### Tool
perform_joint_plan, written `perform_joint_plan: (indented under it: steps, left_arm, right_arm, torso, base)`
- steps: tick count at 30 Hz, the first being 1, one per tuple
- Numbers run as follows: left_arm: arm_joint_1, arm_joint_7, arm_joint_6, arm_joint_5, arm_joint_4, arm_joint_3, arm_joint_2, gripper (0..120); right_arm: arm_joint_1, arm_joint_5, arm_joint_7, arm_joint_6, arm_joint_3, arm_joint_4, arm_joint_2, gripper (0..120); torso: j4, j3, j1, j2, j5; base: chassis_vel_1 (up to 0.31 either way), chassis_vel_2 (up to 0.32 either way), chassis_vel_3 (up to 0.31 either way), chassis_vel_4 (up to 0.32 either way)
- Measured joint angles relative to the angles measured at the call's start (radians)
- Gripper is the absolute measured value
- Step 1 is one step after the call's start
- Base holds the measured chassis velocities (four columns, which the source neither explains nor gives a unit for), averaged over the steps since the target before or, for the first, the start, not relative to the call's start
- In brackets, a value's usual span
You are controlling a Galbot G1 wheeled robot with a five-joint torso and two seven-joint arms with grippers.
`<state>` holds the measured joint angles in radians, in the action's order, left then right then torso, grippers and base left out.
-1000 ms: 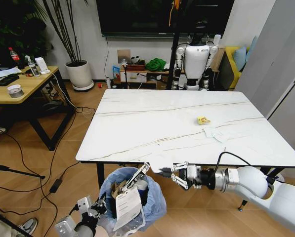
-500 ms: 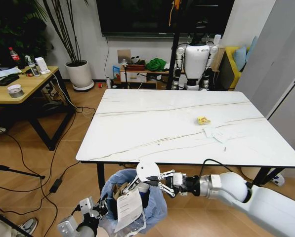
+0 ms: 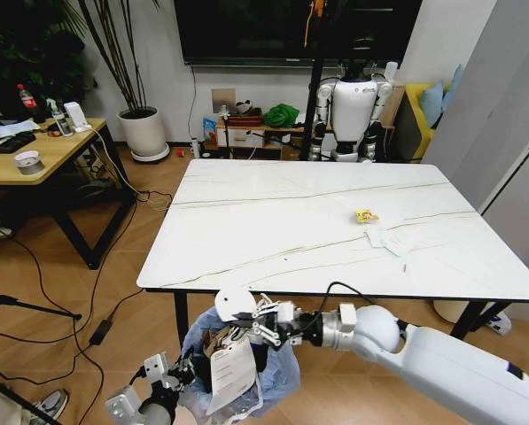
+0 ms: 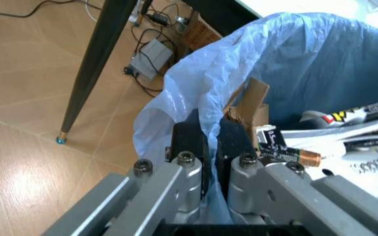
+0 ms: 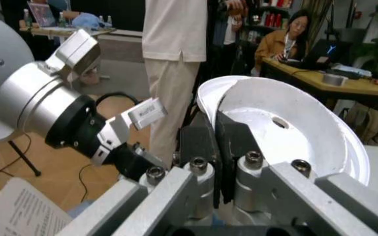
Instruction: Pick up the trash bin and place the trash from the table into it.
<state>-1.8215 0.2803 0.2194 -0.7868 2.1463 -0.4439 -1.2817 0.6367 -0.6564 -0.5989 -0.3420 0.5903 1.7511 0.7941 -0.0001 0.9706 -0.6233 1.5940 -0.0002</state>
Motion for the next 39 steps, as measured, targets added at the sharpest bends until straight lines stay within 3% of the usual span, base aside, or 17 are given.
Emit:
perform_joint_plan:
  steps: [4,8,19,22,25,27,29,32,39]
  left_arm:
    - [0.001,0.0,0.0,0.0,0.004,-0.001,0.001,0]
    - [0.003,0.001,0.0,-0.003,0.007,-0.004,0.002,0]
    - [0.001,0.002,0.001,-0.003,0.009,-0.005,0.004,0]
    - [0.001,0.002,0.001,-0.003,0.009,-0.006,0.005,0]
    - [0.0,0.002,0.001,-0.002,0.009,-0.005,0.004,0]
    - [-0.007,0.004,0.001,0.0,0.017,-0.007,0.001,0]
    - [-0.014,0.004,0.0,0.002,0.022,-0.01,0.002,0]
    - [-0.017,0.004,0.0,0.004,0.025,-0.011,0.002,0]
    - [-0.02,0.003,-0.01,0.021,0.026,-0.022,0.01,0]
  right_arm:
    - [0.005,0.014,0.0,-0.007,0.006,-0.013,0.0,0]
    - [0.017,0.038,-0.001,-0.019,0.005,-0.034,-0.003,11]
    - [0.038,0.046,0.007,-0.024,-0.014,-0.032,-0.033,53]
    - [0.043,0.047,0.007,-0.025,-0.017,-0.03,-0.037,56]
    - [0.058,0.057,0.007,-0.029,-0.032,-0.028,-0.046,73]
    - [0.084,0.057,0.008,-0.042,-0.108,-0.021,-0.092,91]
    - [0.09,0.026,0.064,-0.066,-0.17,-0.018,-0.13,98]
    - [0.098,0.006,0.11,-0.078,-0.218,-0.019,-0.156,100]
    - [0.246,-0.021,0.274,-0.084,-0.465,-0.077,-0.225,100]
  torso:
    - [0.0,0.0,0.0,0.0,0.0002]
    - [0.0,0.0,0.0,0.0,0.0002]
    - [0.0001,0.0,0.0,0.0,0.0001]
    - [0.0,0.0,0.0,0.0,0.0001]
    - [-0.0001,0.0,0.0,0.0,0.0002]
    - [-0.0001,0.0,0.0,0.0,0.0004]
    - [0.0001,0.0,0.0,0.0,0.0002]
    - [0.0002,0.0,0.0,0.0,0.0003]
    - [0.0001,0.0,0.0,0.0,0.0004]
  base:
    - [0.0,0.0,0.0,0.0]
    - [0.0,0.0,0.0,0.0]
    - [0.0,0.0,0.0,0.0]
    - [0.0,0.0,0.0,0.0]
    - [0.0,0.0,0.0,0.0]
    - [0.0,0.0,0.0,0.0]
    - [0.0,0.0,0.0,0.0]
    - [0.0,0.0,0.0,0.0]
    - [0.0,0.0,0.0,0.0]
